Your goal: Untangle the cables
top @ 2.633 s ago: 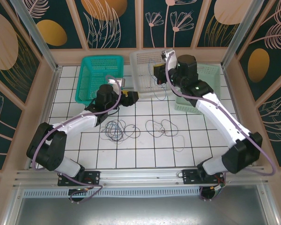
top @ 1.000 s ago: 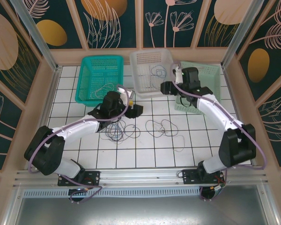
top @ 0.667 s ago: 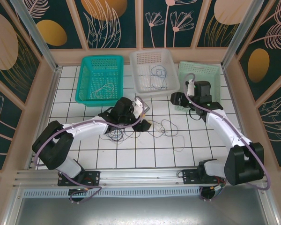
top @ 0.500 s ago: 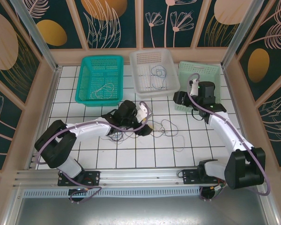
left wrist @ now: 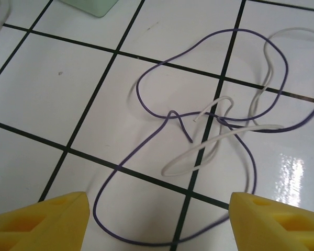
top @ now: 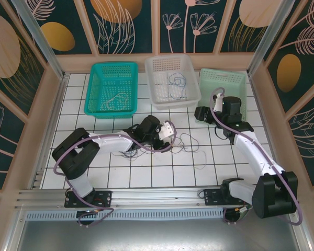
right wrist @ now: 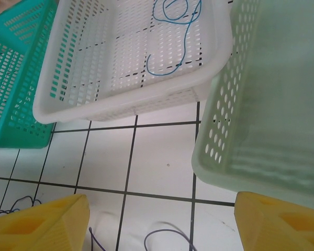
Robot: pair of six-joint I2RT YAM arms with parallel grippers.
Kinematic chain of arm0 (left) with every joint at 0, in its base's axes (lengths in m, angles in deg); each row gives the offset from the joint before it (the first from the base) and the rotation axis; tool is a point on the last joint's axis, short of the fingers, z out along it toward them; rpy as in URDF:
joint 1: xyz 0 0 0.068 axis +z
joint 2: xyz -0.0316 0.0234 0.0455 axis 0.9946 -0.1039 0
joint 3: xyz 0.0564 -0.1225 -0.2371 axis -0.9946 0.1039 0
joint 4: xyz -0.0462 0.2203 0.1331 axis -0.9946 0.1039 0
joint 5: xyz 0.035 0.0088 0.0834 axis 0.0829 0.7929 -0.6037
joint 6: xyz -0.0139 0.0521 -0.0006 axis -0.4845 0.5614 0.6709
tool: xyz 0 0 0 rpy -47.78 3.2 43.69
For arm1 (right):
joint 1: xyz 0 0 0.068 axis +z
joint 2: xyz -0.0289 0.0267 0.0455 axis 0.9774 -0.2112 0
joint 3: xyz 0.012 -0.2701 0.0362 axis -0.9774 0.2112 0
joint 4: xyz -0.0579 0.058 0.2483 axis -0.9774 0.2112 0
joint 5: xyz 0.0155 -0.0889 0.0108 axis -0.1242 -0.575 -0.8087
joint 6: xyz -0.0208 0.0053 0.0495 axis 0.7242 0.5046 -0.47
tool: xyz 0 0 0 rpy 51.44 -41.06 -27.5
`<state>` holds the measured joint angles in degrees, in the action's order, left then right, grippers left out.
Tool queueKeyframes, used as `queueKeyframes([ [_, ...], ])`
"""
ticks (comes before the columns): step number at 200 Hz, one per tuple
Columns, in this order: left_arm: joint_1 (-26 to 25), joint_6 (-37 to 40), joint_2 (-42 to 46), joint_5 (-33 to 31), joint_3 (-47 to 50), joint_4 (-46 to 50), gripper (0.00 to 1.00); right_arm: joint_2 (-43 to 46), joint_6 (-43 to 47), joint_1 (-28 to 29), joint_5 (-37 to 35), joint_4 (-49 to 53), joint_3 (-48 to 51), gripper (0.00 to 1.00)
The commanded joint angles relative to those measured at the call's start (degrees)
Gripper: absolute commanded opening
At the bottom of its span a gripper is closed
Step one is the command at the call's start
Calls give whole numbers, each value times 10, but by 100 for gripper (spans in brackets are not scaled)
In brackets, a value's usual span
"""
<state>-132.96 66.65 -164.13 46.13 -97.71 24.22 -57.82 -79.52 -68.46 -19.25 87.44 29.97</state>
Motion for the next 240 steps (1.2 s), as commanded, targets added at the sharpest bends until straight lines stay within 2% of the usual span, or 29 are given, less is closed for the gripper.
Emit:
queueKeyframes([
  [1,-11,40,-27,-19,-24,-23,69,12,-8,-6,1,-30,14,74],
  [33,-28,52,-49,-41,-35,-28,65,11,-6,-12,8,-34,11,74],
  [79,-35,48,-48,-49,-35,-49,54,13,-2,-16,21,-45,19,75],
  [105,-40,43,-55,-46,-35,-50,38,13,-4,-17,25,-53,31,75],
  [134,-44,34,-55,-46,-51,-53,14,17,-1,-19,25,-50,37,75],
  [164,-45,27,-45,-45,-49,-57,1,22,1,-22,25,-50,43,75],
  [200,-44,-1,-20,-51,-43,-74,0,23,-2,-23,24,-50,55,75],
  [240,-44,-20,37,-110,-52,-31,0,39,-10,-24,54,-70,89,75],
])
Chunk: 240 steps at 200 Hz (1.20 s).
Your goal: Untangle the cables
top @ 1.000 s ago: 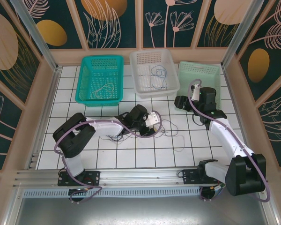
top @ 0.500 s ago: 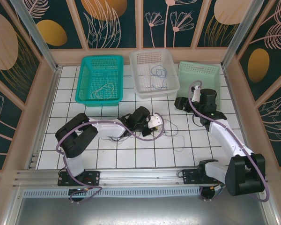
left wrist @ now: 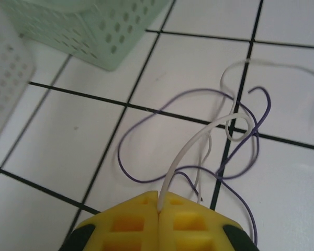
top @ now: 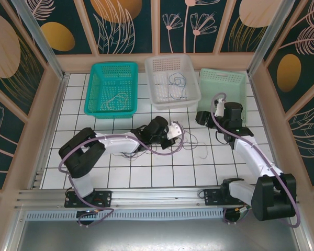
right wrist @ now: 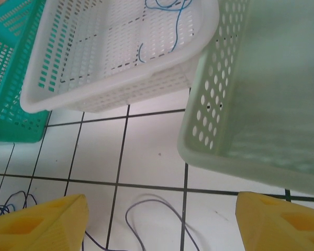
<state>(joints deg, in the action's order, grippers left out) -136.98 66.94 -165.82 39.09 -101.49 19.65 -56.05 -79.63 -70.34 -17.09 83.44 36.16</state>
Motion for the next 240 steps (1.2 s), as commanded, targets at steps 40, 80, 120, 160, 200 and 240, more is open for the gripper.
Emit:
queueKeyframes([
  [40,-4,-59,116,-43,-11,17,0,29,-40,0,55,-67,78,74],
  [80,-3,-96,151,-49,-12,3,0,62,-41,2,31,-60,93,75],
  [120,-4,-143,140,-95,-41,12,0,88,-26,2,21,-41,95,75],
  [160,-4,-185,89,-109,-119,82,0,136,-48,18,31,-52,116,74],
  [200,-3,-212,59,-143,-157,118,0,201,-37,20,-38,18,81,74],
  [240,1,-238,50,-128,-172,128,0,197,-78,37,39,-6,82,71],
])
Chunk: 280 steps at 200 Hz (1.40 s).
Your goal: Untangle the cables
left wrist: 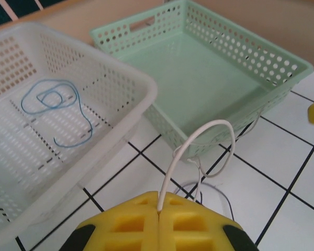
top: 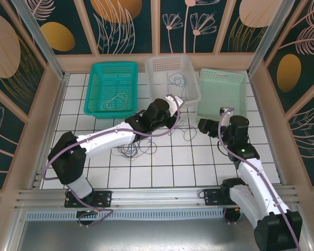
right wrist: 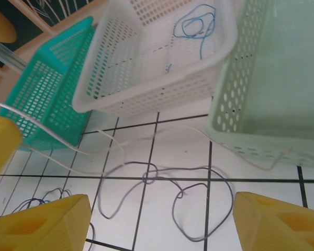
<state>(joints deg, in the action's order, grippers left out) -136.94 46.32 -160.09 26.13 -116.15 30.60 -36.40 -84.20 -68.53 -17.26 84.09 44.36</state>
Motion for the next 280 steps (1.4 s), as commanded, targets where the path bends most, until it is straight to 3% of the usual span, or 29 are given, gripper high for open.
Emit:
queueKeyframes([
  [1,1,-33,-8,4,-26,18,0,1,-34,21,42,-15,0,71],
  [46,1,-59,-17,45,-52,19,0,-18,-63,137,-2,-70,26,71],
  [81,0,-76,-17,55,-65,40,0,-49,-111,171,0,-133,54,71],
  [104,1,-90,-17,63,-79,55,0,-70,-125,196,-35,-151,63,71],
  [165,0,-138,-17,117,-76,31,0,-147,-144,207,-79,-254,71,70],
  [186,0,-154,-11,130,-66,16,0,-180,-154,207,-82,-298,76,57],
  [207,2,-147,1,90,-66,37,0,-197,-150,213,-74,-283,68,18],
  [221,7,-136,18,47,-67,58,0,-190,-142,217,-84,-253,73,0],
  [280,67,-92,154,-50,-50,69,0,-147,-196,208,-137,-141,153,0],
])
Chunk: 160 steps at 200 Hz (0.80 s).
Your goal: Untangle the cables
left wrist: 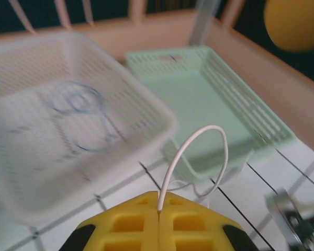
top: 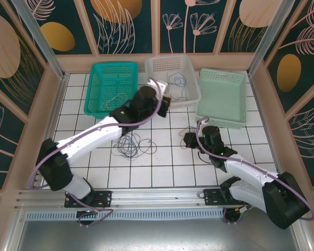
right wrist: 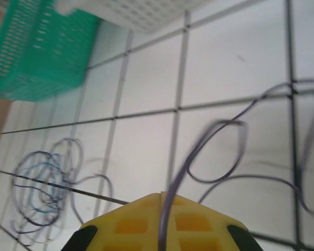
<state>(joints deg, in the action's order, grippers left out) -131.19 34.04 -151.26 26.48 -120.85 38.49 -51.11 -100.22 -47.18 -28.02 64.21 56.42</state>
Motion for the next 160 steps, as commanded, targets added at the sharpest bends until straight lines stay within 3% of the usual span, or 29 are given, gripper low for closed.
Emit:
queueKeyframes([
  [1,10,32,66,-54,-3,-10,0,0,-36,-5,-28,57,33,0],
  [31,10,21,77,-15,-4,-16,0,-45,-45,-8,-22,58,22,0],
  [45,11,12,74,-1,4,-17,0,-49,-30,-7,-18,60,4,24],
  [59,11,4,74,-1,18,-21,0,-35,-9,-5,-19,74,-14,35],
  [74,10,-1,77,4,34,-25,0,-6,8,-5,-28,102,-32,60],
  [82,10,-4,79,4,40,-24,0,15,13,-5,-37,118,-37,68],
  [122,11,-5,86,14,57,-32,0,127,6,-10,-43,152,-47,73],
  [160,22,4,89,-4,54,-18,0,120,17,-16,-41,168,-81,73],
])
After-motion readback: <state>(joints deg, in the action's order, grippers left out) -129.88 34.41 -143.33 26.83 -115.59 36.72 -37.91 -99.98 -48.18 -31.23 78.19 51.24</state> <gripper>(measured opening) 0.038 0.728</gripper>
